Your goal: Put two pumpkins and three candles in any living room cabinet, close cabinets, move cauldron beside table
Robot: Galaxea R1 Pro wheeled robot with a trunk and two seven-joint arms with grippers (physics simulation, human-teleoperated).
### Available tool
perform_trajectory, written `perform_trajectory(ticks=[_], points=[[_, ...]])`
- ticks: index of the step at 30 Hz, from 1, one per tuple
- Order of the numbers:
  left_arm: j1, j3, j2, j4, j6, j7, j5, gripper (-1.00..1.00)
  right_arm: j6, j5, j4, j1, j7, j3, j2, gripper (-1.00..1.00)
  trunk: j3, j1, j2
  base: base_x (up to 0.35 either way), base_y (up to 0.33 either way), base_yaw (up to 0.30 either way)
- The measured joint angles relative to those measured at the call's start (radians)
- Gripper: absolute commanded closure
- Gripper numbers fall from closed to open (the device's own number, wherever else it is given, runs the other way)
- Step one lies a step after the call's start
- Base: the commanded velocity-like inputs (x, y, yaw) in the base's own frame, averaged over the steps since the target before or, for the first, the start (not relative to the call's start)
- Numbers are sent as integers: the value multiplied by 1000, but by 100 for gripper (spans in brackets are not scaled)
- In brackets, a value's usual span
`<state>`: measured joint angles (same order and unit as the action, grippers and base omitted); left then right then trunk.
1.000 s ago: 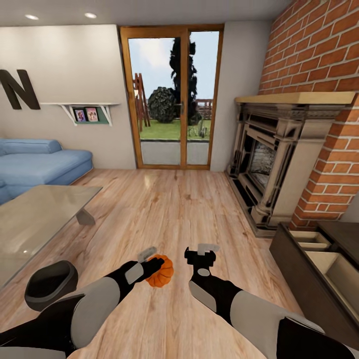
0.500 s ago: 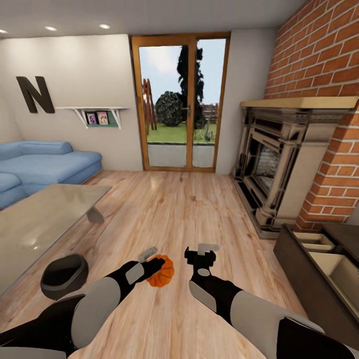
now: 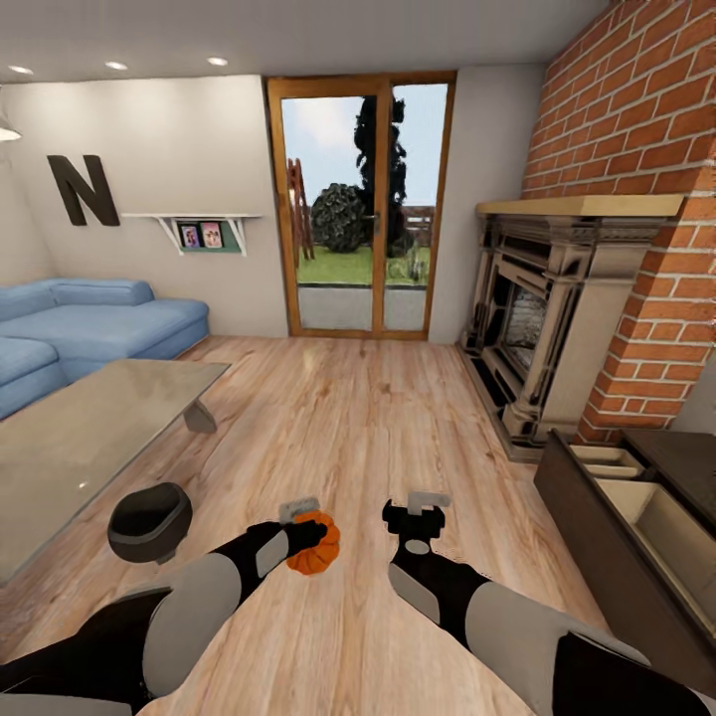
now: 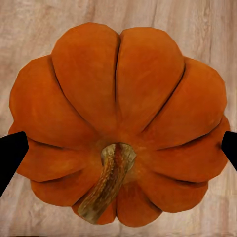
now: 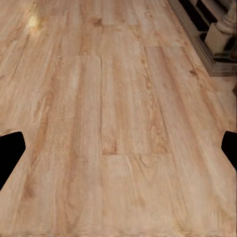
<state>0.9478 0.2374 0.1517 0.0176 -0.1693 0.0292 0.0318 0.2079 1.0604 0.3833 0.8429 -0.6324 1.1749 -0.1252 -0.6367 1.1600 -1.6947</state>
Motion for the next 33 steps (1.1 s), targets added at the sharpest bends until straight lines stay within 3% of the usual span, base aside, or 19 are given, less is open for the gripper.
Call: perform_trajectory(ticks=[4, 7, 9, 16, 19, 23, 33], points=[[-4, 0, 0, -1, -1, 1, -46, 100, 1, 0, -24, -24, 0, 0, -1, -100, 0, 0, 0, -329, 0, 0], [-51, -3, 1, 6, -2, -1, -54, 100, 1, -1, -28, -32, 0, 1, -1, -100, 0, 0, 0, -330, 0, 0], [-80, 2, 1, -25, -4, -3, -53, 100, 2, -1, -29, -43, 0, 0, -1, -100, 0, 0, 0, -330, 0, 0], [-121, -1, -4, -1, 1, -5, -56, 100, 2, 0, -30, -78, 0, -1, -15, -100, 0, 0, 0, -330, 0, 0], [-123, 0, -5, 0, 2, -4, -56, 100, 13, -1, -32, -117, 1, -3, -14, -100, 0, 0, 0, -330, 0, 0], [-124, 1, -5, 0, 3, -3, -55, 100, 94, -3, -36, -160, 1, -4, -12, -100, 0, 0, 0, -330, 0, 15], [-126, 1, -3, 0, 2, -3, -55, 100, 133, -2, -54, -174, 2, -1, -14, -100, 0, 0, 0, -330, 0, 248]])
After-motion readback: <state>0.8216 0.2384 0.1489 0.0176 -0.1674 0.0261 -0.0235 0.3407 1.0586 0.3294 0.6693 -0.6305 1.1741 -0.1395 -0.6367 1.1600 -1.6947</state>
